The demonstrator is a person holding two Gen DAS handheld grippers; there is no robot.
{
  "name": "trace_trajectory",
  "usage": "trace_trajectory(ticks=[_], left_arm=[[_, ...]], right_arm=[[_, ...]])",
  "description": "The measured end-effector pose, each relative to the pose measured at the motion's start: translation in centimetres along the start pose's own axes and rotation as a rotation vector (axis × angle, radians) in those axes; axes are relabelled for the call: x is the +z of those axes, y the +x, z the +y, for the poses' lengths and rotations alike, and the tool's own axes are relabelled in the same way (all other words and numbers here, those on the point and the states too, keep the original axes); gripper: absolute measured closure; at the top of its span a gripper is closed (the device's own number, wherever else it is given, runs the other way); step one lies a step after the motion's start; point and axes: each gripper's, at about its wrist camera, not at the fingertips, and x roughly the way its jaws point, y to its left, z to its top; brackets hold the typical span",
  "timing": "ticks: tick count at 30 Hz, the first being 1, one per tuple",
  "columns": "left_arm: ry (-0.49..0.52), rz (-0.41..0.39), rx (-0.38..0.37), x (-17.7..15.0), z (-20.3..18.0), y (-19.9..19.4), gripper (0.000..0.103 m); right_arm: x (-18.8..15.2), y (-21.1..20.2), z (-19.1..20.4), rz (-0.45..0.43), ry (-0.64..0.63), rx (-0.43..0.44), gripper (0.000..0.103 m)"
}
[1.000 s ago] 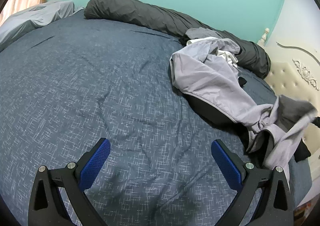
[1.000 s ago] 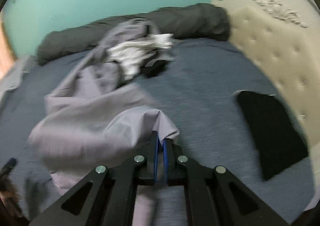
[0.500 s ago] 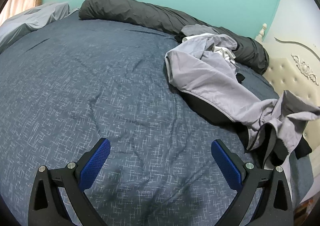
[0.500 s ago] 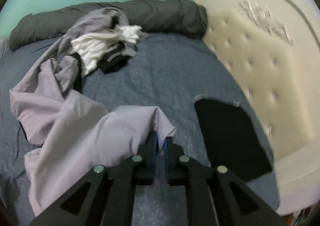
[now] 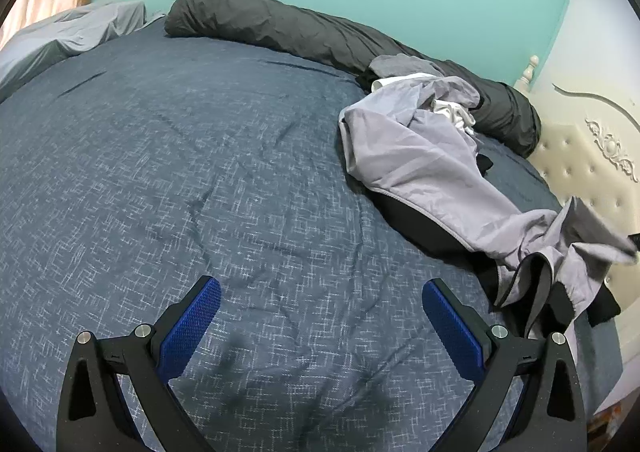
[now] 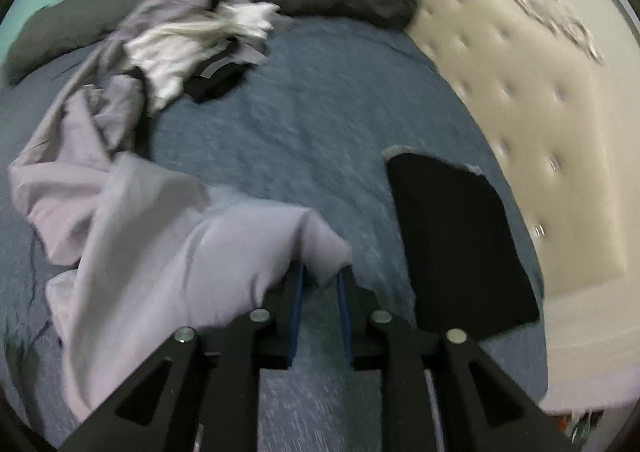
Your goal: Fold clothes
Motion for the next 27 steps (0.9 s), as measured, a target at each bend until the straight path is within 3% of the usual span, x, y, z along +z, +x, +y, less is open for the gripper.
trace_trajectory(ticks=[1,2,4,8,12,19,27], left_arm=[[0.002,0.0,0.001,0.0,0.0,0.0,0.0],[0.003,0.0,0.003,0.0,-0.1,0.0,0.0],[0.003,0.001,0.004,0.0,-0.1,0.1,0.0],[0.007,0.003,0.009,0.1,-0.4,0.4,0.0],[0.021,0.002,0.015,0.2,-0.8,0.6,0.0],[0.008,0.003,0.033,0.8,-0.1,1.2,0.0],[-0.008,0.007,0.03,1.9,0.6,2.1,0.0]], right_arm=[[-0.2,0.2,-0.6,0.018,0.019,-0.006,0.052],[-0.3,0.5,-1.2,0.037,0.038,-0.012,0.049],[-0.5,0.0,-2.2,0.012,0.074,-0.031,0.049],[-0.5,-2.3,-1.1,-0.101,0.069,0.055,0.049],[-0.6,-3.2,3.7,-0.148,-0.014,0.191,0.048],[-1.5,-1.5,17.4,-0.144,-0.216,0.379,0.045],[-2.4,1.2,28.3,-0.128,-0.353,0.458,0.04]])
